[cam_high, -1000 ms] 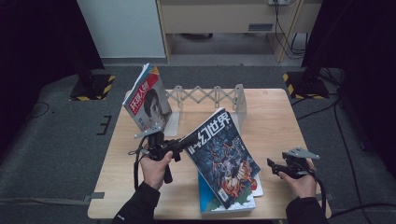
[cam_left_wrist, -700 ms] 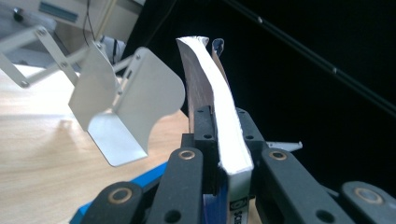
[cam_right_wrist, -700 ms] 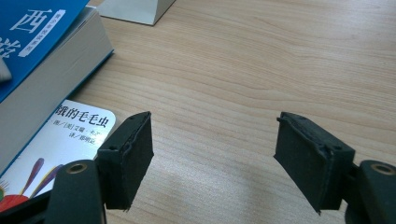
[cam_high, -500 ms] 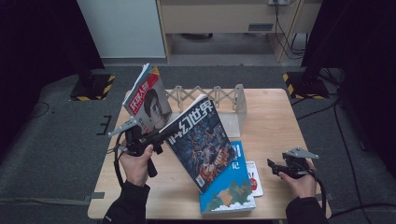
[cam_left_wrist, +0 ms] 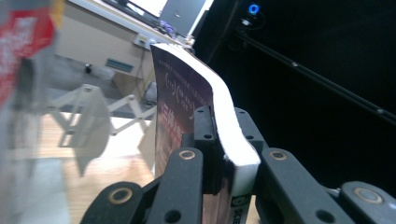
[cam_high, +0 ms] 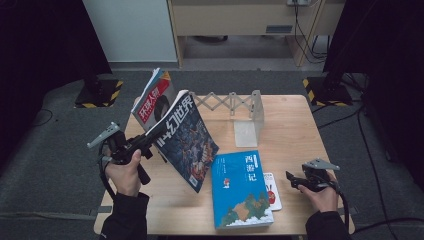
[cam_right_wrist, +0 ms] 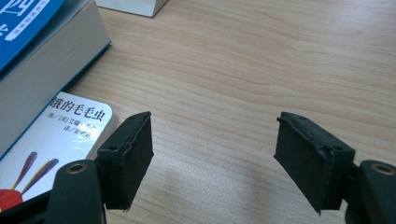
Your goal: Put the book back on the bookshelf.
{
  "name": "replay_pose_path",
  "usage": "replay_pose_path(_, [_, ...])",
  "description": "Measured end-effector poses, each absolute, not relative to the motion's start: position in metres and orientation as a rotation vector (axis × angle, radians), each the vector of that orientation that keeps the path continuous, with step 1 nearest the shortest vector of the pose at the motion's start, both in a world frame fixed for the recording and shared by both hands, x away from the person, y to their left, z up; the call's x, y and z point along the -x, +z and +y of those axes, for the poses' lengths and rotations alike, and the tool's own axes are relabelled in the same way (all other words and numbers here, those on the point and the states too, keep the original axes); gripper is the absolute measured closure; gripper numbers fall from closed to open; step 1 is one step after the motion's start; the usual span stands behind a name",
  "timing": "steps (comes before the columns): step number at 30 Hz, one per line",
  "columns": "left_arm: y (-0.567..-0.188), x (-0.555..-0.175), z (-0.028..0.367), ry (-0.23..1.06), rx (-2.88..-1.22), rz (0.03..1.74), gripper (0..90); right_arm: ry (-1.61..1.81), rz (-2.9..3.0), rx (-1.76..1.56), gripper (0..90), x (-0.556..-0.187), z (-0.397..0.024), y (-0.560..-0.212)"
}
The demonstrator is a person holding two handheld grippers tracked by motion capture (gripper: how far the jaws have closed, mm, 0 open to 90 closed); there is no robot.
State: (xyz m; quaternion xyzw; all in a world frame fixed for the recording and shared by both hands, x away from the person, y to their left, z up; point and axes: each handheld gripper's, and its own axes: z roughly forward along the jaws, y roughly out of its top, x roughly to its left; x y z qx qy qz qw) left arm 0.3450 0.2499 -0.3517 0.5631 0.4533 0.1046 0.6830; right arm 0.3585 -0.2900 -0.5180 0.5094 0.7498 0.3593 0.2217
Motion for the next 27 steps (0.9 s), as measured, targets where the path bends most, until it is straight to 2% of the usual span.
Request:
replay_pose_path(16, [-0.344,-0.344,0.276,0.427,-1.252,1.083,82.4,0.958,2.115,-1.410,26.8,-0.360,-0.288,-0.523])
replay_pose_path(27, [-0.345,-0.369,0.272,0.529,-1.275,1.116,82.4,0.916,2.154,-1.397,24.4,-0.362,-0.286,-0.529])
